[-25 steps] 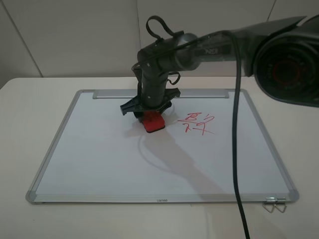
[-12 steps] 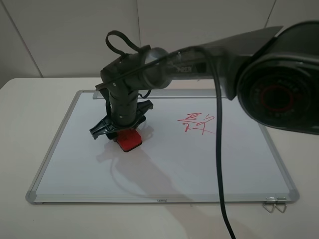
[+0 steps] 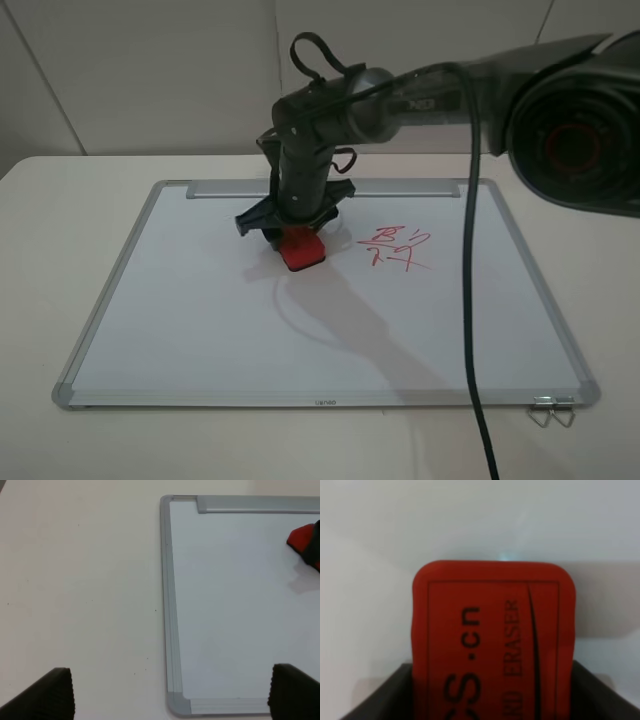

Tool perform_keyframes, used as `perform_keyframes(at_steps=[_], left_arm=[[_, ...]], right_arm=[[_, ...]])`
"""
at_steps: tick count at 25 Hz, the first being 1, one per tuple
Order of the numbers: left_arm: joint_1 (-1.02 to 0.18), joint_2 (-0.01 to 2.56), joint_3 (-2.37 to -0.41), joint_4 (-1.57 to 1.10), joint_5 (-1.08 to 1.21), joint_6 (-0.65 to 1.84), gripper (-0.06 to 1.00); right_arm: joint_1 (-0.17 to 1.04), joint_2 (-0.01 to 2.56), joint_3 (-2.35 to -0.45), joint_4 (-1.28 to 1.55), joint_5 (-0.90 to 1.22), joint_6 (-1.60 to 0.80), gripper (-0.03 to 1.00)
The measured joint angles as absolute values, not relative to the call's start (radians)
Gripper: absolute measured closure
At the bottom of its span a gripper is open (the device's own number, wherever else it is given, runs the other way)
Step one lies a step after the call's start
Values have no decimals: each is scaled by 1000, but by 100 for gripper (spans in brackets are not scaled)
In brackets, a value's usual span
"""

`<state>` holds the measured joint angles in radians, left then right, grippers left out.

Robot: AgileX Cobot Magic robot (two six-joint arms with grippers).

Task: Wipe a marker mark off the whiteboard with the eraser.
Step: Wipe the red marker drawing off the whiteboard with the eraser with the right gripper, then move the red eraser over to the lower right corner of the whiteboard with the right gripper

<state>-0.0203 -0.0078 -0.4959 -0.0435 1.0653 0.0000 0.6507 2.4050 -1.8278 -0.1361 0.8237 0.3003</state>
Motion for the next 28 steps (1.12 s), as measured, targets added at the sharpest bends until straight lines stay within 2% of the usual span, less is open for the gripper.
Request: perform_keyframes(at_steps=[5, 18, 22, 28], left_arm=[[-20, -8, -496, -43, 1065, 0, 17], [-20, -8, -496, -43, 1065, 0, 17], [-20, -8, -496, -43, 1065, 0, 17], [-20, -8, -496, -43, 1065, 0, 17]], right_arm=[[568, 2399, -1831, -142, 833, 300, 46], [570, 2215, -1795, -127, 956, 297, 46], [569, 2103, -1665, -99, 937, 297, 46], [534, 1908, -1356, -79, 827, 342, 46]])
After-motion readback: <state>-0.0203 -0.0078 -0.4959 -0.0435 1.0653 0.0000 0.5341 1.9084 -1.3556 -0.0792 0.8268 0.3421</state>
